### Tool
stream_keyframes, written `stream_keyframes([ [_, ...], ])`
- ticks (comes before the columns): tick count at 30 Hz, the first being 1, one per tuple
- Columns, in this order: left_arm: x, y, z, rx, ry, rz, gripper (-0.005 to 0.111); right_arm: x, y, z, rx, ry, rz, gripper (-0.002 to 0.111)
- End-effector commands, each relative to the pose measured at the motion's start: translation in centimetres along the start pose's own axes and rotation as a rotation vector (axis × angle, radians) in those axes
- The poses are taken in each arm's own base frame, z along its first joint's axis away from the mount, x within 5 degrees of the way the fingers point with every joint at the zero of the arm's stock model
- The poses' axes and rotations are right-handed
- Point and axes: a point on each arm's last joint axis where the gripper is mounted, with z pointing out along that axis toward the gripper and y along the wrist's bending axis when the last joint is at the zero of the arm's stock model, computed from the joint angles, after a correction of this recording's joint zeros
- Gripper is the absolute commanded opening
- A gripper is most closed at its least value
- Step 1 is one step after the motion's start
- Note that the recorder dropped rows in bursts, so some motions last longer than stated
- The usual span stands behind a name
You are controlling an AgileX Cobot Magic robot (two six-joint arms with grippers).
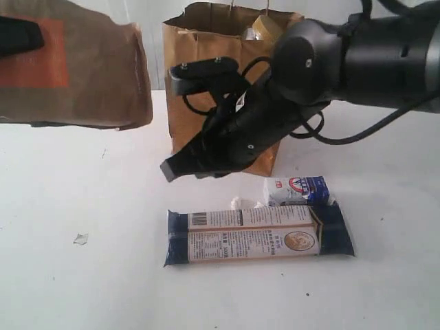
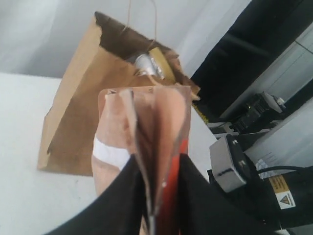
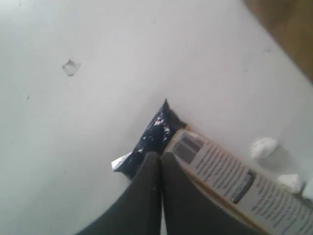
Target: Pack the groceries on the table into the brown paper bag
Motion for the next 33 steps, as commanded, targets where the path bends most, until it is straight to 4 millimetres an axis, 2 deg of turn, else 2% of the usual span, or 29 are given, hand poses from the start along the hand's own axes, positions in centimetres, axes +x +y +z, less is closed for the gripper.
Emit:
stream_keyframes([
  [1, -1.6, -2.5, -1.6, 0.106, -0.162, 0.071, 0.000, 0.2, -0.9, -1.7, 0.120, -0.008, -0.041, 0.000],
  [5, -2.9, -3.1, -2.5, 0.109, -0.318, 0.007, 0.000, 2.5, -2.8, -3.5, 0.346, 0.090, -0.071, 0.000],
  [8, -3.4, -1.3, -2.1, -0.039, -0.361, -0.040, 0.000, 4.8, -4.7, -4.6, 0.562, 0.218, -0.101, 0.000],
  [10, -3.7, 0.2, -1.5, -0.128, -0.367, -0.074, 0.000, 6.1, -5.2, -5.2, 0.629, 0.305, -0.106, 0.000],
  [14, -4.1, 2.1, 1.1, -0.120, -0.301, -0.131, 0.000, 7.6, -5.2, -6.0, 0.647, 0.364, -0.091, 0.000],
  [19, -6.1, 3.5, 4.9, 0.012, -0.218, -0.111, 0.000, 8.0, -5.3, -6.4, 0.666, 0.403, -0.084, 0.000],
  [23, -8.2, 3.5, 7.5, 0.203, -0.167, -0.079, 0.000, 8.3, -5.2, -6.5, 0.663, 0.433, -0.040, 0.000],
  [28, -9.9, 2.9, 9.3, 0.437, -0.134, 0.108, 0.000, 8.7, -4.9, -6.4, 0.634, 0.458, 0.008, 0.000],
  [31, -10.8, 3.6, 10.3, 0.422, -0.167, 0.213, 0.000, 9.0, -4.7, -6.4, 0.615, 0.480, 0.036, 0.000],
  [33, -11.9, 4.8, 11.5, 0.361, -0.200, 0.277, 0.000, 9.3, -4.4, -6.4, 0.588, 0.508, 0.071, 0.000],
])
